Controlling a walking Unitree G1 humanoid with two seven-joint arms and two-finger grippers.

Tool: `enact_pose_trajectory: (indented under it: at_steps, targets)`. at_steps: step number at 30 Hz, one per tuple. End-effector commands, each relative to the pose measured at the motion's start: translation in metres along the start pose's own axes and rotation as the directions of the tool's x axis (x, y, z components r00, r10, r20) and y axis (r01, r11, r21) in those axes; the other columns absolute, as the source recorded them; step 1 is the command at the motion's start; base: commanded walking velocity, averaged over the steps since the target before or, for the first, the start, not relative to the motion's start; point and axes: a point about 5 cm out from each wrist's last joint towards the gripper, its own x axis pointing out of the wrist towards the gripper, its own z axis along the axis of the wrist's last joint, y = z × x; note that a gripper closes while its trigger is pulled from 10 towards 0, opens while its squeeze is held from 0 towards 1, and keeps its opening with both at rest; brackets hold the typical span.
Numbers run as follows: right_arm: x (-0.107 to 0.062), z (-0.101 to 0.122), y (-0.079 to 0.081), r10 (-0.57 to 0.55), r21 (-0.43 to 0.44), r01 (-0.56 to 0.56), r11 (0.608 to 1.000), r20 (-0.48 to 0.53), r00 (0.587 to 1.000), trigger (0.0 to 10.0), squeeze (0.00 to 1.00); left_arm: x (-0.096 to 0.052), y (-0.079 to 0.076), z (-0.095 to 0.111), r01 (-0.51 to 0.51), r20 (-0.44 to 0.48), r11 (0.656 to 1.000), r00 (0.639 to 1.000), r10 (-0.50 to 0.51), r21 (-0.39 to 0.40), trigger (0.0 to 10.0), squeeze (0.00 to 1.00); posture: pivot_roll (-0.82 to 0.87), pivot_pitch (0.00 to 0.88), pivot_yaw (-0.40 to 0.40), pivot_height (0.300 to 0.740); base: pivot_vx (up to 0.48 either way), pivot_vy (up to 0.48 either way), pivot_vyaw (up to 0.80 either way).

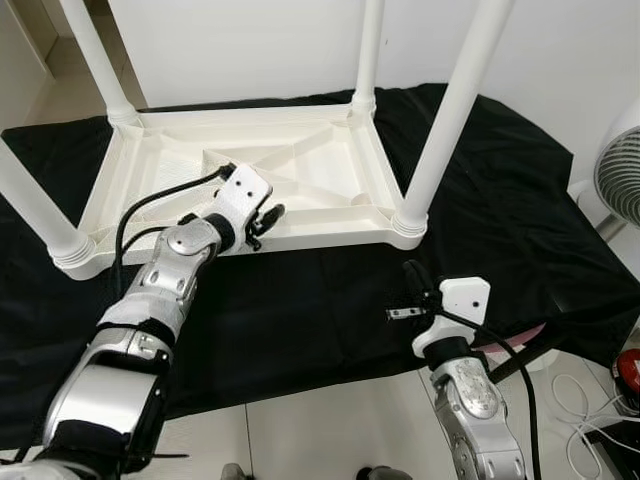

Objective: Building children table

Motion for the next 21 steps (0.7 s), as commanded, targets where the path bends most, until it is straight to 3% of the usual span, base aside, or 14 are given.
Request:
enact_pose_trajectory:
  at_steps: [1, 7, 9, 14, 17, 18, 19, 21]
  targets:
    - [-0.003, -0.003, 0.002, 0.002, 0.008, -0.002, 1.0, -0.024, 1.0, 10.0, 0.0, -0.002, 0.002, -0.009, 0.026, -0.066, 0.999, 0.998, -0.024, 0.027, 10.0, 0.0, -0.18, 0.171, 0.066, 0.74, 0.0, 0.0, 0.0]
    - [-0.009, -0.002, 0.004, 0.0, 0.01, 0.001, 1.0, -0.044, 0.999, 10.0, 0.0, -0.007, 0.006, -0.026, 0.058, -0.184, 0.987, 0.982, -0.029, 0.152, 10.0, 0.0, -0.17, 0.198, 0.073, 0.74, 0.0, 0.0, 0.0]
    - [-0.011, -0.002, 0.005, 0.0, 0.008, 0.001, 1.0, -0.053, 0.999, 10.0, 0.0, -0.011, 0.001, -0.033, 0.143, -0.226, 0.97, 0.969, -0.098, 0.194, 10.0, 0.0, -0.17, 0.207, 0.075, 0.74, 0.0, 0.0, 0.0]
    - [-0.012, -0.001, 0.004, 0.0, 0.002, 0.0, 1.0, -0.059, 0.998, 10.0, 0.0, -0.013, -0.007, -0.035, 0.242, -0.229, 0.952, 0.953, -0.197, 0.188, 10.0, 0.0, -0.17, 0.209, 0.077, 0.74, 0.0, 0.0, 0.0]
    - [-0.011, 0.0, 0.004, 0.004, -0.002, -0.004, 1.0, -0.058, 0.998, 10.0, 0.0, -0.018, -0.02, -0.037, 0.386, -0.228, 0.904, 0.911, -0.343, 0.184, 10.0, 0.0, -0.17, 0.209, 0.083, 0.74, 0.0, 0.0, 0.0]
    - [-0.011, 0.0, 0.004, 0.004, -0.002, -0.004, 1.0, -0.058, 0.998, 10.0, 0.0, -0.018, -0.02, -0.037, 0.386, -0.228, 0.904, 0.911, -0.343, 0.184, 10.0, 0.0, -0.17, 0.209, 0.083, 0.74, 0.0, 0.0, 0.0]
    - [-0.01, 0.0, 0.004, 0.004, -0.003, -0.004, 1.0, -0.055, 0.998, 10.0, 0.0, -0.02, -0.027, -0.039, 0.436, -0.223, 0.883, 0.89, -0.397, 0.172, 10.0, 0.0, -0.17, 0.205, 0.088, 0.74, 0.0, 0.0, 0.0]
    - [-0.01, 0.0, 0.004, 0.004, -0.003, -0.004, 1.0, -0.055, 0.998, 10.0, 0.0, -0.02, -0.027, -0.039, 0.436, -0.223, 0.883, 0.89, -0.397, 0.172, 10.0, 0.0, -0.17, 0.205, 0.088, 0.74, 0.0, 0.0, 0.0]
